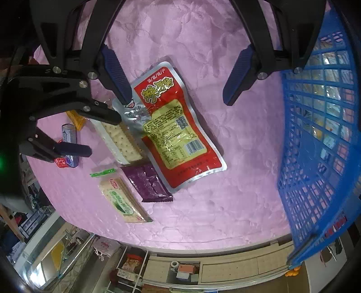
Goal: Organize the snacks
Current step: 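Close the right gripper on the white cracker pack while the left gripper reaches the red snack bag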
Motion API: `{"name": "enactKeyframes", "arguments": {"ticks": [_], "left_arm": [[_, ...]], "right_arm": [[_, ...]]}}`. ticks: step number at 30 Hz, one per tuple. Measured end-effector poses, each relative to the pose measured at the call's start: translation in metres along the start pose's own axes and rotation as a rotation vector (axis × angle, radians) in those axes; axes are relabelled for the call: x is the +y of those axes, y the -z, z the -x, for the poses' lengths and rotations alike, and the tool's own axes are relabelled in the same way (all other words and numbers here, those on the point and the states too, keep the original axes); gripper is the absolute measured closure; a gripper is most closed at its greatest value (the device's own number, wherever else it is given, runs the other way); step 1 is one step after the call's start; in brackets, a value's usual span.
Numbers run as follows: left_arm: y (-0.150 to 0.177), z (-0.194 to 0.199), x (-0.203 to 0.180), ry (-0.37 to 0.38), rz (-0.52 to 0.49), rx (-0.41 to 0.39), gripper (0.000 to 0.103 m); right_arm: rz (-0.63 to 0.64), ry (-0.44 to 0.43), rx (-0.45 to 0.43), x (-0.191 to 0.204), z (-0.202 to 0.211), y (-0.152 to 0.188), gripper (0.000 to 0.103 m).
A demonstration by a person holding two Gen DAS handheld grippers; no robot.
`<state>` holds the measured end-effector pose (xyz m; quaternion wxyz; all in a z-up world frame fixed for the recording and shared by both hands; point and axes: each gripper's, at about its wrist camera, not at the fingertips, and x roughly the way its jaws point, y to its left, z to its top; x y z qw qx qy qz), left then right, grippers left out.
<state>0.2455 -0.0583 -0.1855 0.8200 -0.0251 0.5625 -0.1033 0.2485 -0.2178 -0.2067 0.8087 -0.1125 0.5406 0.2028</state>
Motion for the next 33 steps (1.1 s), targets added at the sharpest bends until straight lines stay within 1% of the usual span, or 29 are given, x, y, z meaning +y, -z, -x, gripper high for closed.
{"name": "enactKeyframes", "arguments": {"ticks": [1,3,5,6,9,13,17,20,26,33], "left_arm": [[0.000,-0.001,0.001,-0.002,0.003,0.001,0.022],[0.000,-0.003,0.002,-0.004,0.005,0.003,0.022],[0.000,-0.006,0.003,-0.007,0.006,0.011,0.022],[-0.001,-0.007,0.003,-0.010,0.007,0.013,0.022],[-0.002,-0.011,0.002,-0.005,0.011,0.020,0.022],[-0.002,-0.014,0.000,-0.007,0.011,0.016,0.022],[-0.004,-0.020,0.002,0.006,0.046,0.032,0.022],[-0.006,-0.024,0.006,0.017,0.081,0.044,0.022],[-0.016,-0.035,0.007,0.033,0.095,0.052,0.022],[-0.034,-0.041,0.002,0.023,0.100,0.055,0.022]], "right_arm": [[-0.002,-0.010,0.006,-0.001,-0.003,0.000,0.029],[-0.009,-0.042,0.007,-0.002,-0.005,0.001,0.038],[-0.013,-0.060,-0.002,-0.003,-0.004,0.002,0.043],[-0.015,-0.069,-0.008,-0.003,-0.004,0.003,0.049],[-0.036,-0.083,-0.030,-0.007,-0.001,0.006,0.055],[-0.050,-0.079,-0.041,-0.010,0.001,0.007,0.056],[-0.072,-0.066,-0.053,-0.016,0.008,0.011,0.056],[-0.080,-0.040,-0.067,-0.020,0.012,0.013,0.056],[-0.113,-0.058,-0.046,-0.032,0.005,0.012,0.056],[-0.121,-0.076,-0.047,-0.036,0.003,0.009,0.056]]}}
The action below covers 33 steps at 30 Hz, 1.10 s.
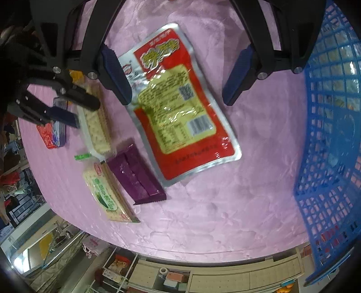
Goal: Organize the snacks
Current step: 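Close the right gripper on the white cracker pack while the left gripper reaches the red snack bag, then close the left gripper on the red-and-silver snack bag while the right gripper lifts the cracker pack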
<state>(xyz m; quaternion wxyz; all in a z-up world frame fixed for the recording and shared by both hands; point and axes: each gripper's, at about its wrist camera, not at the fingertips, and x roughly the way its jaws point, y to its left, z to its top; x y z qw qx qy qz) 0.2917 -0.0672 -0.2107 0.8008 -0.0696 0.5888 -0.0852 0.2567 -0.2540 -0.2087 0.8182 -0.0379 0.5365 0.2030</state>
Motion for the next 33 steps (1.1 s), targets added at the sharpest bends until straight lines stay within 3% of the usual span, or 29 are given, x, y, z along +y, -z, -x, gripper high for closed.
{"name": "enactKeyframes", "arguments": {"ticks": [10,17,26,29,30,33], "left_arm": [[-0.022,-0.015,-0.020,0.001,-0.011,0.007,0.022],[-0.029,-0.027,-0.044,-0.097,-0.137,0.026,0.022],[-0.031,-0.037,-0.057,-0.167,-0.164,0.035,0.023],[-0.037,-0.037,-0.060,-0.158,-0.171,0.057,0.037],[-0.038,-0.036,-0.062,-0.141,-0.176,0.065,0.047],[-0.037,-0.030,-0.064,-0.178,-0.195,0.060,0.055]], "right_arm": [[0.008,-0.003,0.007,0.000,0.000,0.000,0.056],[-0.010,0.003,0.014,-0.003,0.001,-0.001,0.056],[-0.016,0.020,0.012,-0.006,0.004,0.001,0.056],[-0.025,0.032,0.010,-0.008,0.006,0.001,0.056],[-0.027,0.034,0.009,-0.009,0.007,0.000,0.056],[-0.025,0.038,0.007,-0.010,0.008,0.001,0.056]]}}
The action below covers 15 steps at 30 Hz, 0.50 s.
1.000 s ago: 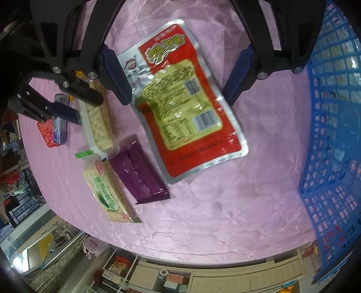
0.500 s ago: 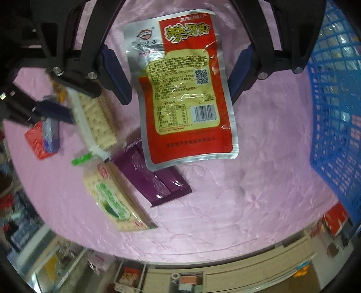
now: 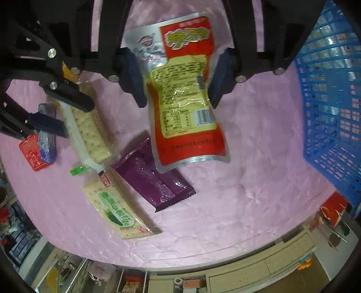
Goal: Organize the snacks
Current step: 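Close the left gripper on the red-and-silver snack bag while the right gripper lifts the cracker pack, then carry the red bag with the left gripper while the right gripper carries the cracker pack over the basket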
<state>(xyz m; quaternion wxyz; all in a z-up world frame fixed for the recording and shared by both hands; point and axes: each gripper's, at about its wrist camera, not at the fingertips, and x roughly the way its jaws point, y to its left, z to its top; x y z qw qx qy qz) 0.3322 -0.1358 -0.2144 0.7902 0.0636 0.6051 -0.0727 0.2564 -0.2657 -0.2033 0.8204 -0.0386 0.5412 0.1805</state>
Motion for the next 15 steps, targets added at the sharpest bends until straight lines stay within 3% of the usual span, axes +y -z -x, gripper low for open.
{"name": "enactKeyframes", "arguments": {"ticks": [6,15], "left_arm": [[0.010,0.001,0.022,0.044,0.070,-0.002,0.067],[0.032,0.012,0.016,0.037,0.071,-0.048,0.069]], "right_arm": [[0.011,-0.016,0.000,0.006,0.000,0.003,0.056],[0.003,-0.024,-0.023,0.011,0.007,0.000,0.056]]}}
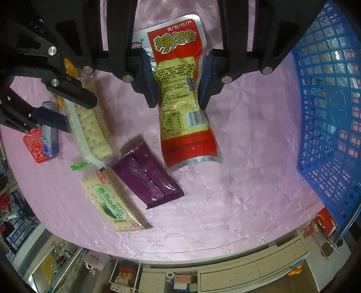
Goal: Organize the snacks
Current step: 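Carry the red bag with the left gripper while the right gripper carries the cracker pack over the basket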
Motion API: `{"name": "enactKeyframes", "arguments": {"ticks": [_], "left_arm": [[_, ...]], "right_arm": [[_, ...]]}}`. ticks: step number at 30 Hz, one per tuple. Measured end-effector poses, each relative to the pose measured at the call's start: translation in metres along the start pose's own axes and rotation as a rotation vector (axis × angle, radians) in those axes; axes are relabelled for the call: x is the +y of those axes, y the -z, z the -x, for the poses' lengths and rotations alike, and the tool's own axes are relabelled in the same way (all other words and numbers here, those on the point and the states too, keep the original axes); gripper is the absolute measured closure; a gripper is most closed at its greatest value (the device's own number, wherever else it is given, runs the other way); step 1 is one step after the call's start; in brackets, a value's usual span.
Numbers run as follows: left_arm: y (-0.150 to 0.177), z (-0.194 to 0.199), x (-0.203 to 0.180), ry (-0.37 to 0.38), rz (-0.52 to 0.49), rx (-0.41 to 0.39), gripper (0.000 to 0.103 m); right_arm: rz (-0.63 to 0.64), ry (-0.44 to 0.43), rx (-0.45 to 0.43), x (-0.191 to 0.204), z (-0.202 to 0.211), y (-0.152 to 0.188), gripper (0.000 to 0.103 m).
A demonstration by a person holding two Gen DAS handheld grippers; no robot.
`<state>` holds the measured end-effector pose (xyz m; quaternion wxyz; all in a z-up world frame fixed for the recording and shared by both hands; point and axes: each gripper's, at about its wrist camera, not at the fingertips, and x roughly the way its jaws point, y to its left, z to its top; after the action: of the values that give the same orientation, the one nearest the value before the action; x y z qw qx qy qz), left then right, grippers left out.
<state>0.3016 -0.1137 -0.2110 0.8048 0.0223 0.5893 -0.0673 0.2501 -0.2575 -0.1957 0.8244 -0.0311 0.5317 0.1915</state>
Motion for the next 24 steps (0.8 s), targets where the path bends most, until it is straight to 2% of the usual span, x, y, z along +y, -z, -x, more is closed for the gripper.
{"name": "enactKeyframes", "arguments": {"ticks": [5,8,13,24], "left_arm": [[0.015,0.034,0.005,0.008,-0.016,-0.074,0.069],[0.026,0.061,0.009,0.018,-0.033,-0.129,0.069],[0.038,0.097,0.021,0.030,-0.020,-0.182,0.069],[0.064,0.184,0.061,0.045,0.029,-0.320,0.069]], "right_arm": [[0.015,0.025,-0.033,0.014,0.016,0.000,0.056],[-0.013,0.001,-0.041,0.020,0.030,0.003,0.057],[0.007,0.026,-0.096,0.039,0.060,0.003,0.057],[-0.006,-0.026,-0.208,0.080,0.115,-0.008,0.057]]}}
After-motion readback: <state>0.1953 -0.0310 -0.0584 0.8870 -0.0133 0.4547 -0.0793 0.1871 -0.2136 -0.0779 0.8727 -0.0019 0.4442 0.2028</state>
